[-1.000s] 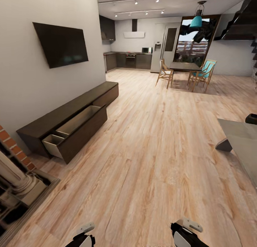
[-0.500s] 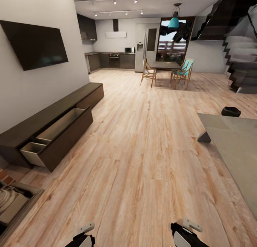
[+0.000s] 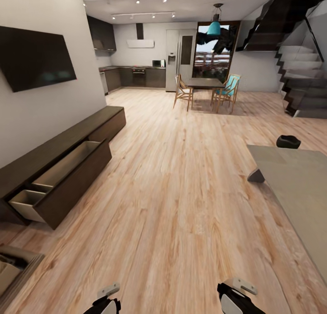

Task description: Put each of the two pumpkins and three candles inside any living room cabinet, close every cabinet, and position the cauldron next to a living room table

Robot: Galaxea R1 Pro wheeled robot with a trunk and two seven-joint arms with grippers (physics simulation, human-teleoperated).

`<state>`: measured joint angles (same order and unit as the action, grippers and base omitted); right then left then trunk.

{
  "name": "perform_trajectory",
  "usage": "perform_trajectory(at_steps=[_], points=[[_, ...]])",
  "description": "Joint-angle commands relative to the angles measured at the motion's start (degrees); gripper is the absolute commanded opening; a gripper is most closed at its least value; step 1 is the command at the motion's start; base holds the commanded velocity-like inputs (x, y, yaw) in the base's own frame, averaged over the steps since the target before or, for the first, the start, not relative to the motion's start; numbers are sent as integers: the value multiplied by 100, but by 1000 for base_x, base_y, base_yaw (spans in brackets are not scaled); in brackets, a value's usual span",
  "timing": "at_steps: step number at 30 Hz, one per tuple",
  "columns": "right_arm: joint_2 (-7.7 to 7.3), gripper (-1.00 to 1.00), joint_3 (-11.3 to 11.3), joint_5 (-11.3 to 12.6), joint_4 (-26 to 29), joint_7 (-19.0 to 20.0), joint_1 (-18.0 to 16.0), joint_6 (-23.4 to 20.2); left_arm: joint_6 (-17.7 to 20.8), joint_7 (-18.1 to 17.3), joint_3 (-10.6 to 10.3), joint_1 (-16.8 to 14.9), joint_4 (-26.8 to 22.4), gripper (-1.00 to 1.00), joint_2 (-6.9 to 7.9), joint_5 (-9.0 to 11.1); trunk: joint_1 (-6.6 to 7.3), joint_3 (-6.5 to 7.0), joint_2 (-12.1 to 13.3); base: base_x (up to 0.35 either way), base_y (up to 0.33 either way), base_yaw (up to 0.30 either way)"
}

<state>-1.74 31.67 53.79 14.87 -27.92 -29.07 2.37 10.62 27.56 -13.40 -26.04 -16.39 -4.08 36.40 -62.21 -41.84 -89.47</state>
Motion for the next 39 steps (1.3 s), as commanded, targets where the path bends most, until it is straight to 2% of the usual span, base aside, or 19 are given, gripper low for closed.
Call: perform_trajectory(at_steps=[1, 6, 17, 39], points=[[-3, -100, 41, 79, 7, 24, -2, 43, 30, 43, -53, -3, -13, -100, 4, 25, -3, -5, -2, 331, 0, 0], [-2, -100, 41, 79, 7, 22, -2, 132, 12, 41, -58, 2, -13, -100, 3, 25, -3, -5, -2, 332, 0, -37], [-2, -100, 41, 73, -53, 20, -2, 165, -26, 39, -59, -6, -13, -100, 3, 25, -3, -5, -2, 333, 0, -230], [-2, -100, 50, 7, -318, 24, -2, 244, -33, 39, -75, -6, -13, -100, -5, 25, -3, -6, -2, 333, 0, -6]])
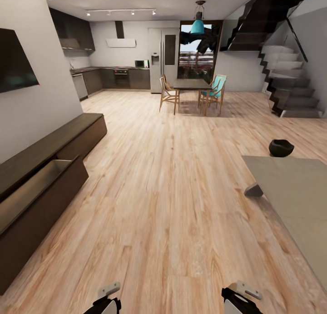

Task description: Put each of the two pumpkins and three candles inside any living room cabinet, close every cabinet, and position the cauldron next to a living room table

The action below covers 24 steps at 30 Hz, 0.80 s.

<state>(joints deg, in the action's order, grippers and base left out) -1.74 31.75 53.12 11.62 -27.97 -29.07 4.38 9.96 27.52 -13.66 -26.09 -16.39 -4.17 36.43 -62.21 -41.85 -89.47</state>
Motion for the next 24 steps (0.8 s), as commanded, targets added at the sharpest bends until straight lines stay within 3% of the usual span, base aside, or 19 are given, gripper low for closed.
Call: perform_trajectory(at_steps=[1, 24], points=[[-4, -100, 42, 78, 7, 28, -2, 45, 34, 43, -49, -2, -13, -100, 4, 22, -3, -5, -2, 333, 0, 0], [-2, -100, 42, 144, 6, 28, -2, 46, 32, 43, -49, -2, -13, -100, 4, 22, -3, -5, -2, 302, 0, 0]])
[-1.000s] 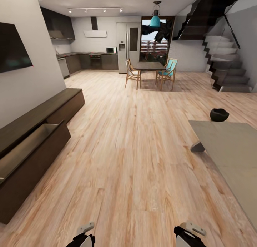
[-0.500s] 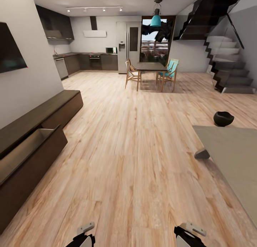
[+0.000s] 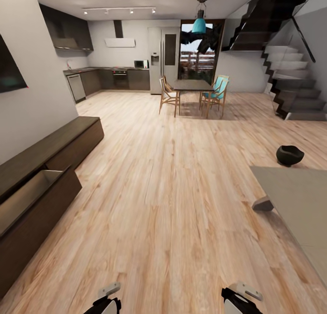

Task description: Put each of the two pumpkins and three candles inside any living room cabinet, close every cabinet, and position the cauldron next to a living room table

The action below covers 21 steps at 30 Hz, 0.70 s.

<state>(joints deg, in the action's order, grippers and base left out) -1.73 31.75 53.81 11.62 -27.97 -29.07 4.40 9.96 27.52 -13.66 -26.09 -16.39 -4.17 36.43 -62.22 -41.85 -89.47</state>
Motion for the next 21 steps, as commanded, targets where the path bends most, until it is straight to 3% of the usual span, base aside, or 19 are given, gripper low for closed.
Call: perform_trajectory(at_steps=[1, 15, 21], points=[[-3, -100, 42, 75, 7, 28, -2, 44, 33, 43, -49, -2, -13, -100, 2, 22, -2, -5, -2, 283, 0, 0], [-3, -100, 42, 86, 7, 28, -2, 45, 33, 43, -71, -2, -13, -100, -4, 22, -2, -5, -2, 274, 0, 0], [-3, -100, 42, 78, -31, 20, -2, 257, 33, 43, -75, -2, -13, -100, -36, 22, -2, -5, -2, 255, 0, 0]])
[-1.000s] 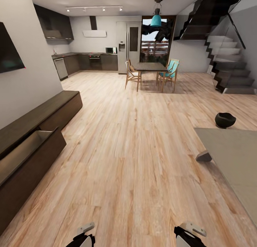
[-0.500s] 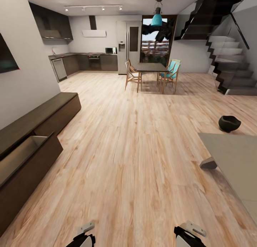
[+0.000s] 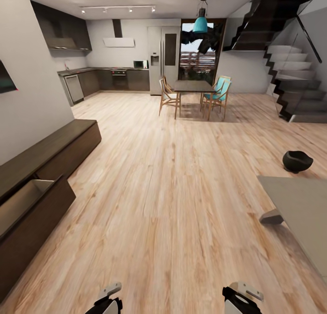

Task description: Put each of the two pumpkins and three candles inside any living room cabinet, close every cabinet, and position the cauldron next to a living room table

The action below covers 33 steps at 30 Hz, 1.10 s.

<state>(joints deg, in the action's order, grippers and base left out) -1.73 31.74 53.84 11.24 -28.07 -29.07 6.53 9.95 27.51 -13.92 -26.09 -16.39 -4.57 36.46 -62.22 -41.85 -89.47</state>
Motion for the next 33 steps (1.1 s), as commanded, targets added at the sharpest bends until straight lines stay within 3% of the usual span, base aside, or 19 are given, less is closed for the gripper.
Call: perform_trajectory(at_steps=[1, 33], points=[[-3, -100, 43, 74, 2, 30, -2, 52, 33, 43, -49, -2, -13, -100, 0, 19, -2, -5, -2, 250, 0, 0], [-2, -100, 44, 63, 11, 30, -2, 65, 33, 43, -79, -2, -13, -100, -43, 18, -2, -5, -2, 230, 0, 0]])
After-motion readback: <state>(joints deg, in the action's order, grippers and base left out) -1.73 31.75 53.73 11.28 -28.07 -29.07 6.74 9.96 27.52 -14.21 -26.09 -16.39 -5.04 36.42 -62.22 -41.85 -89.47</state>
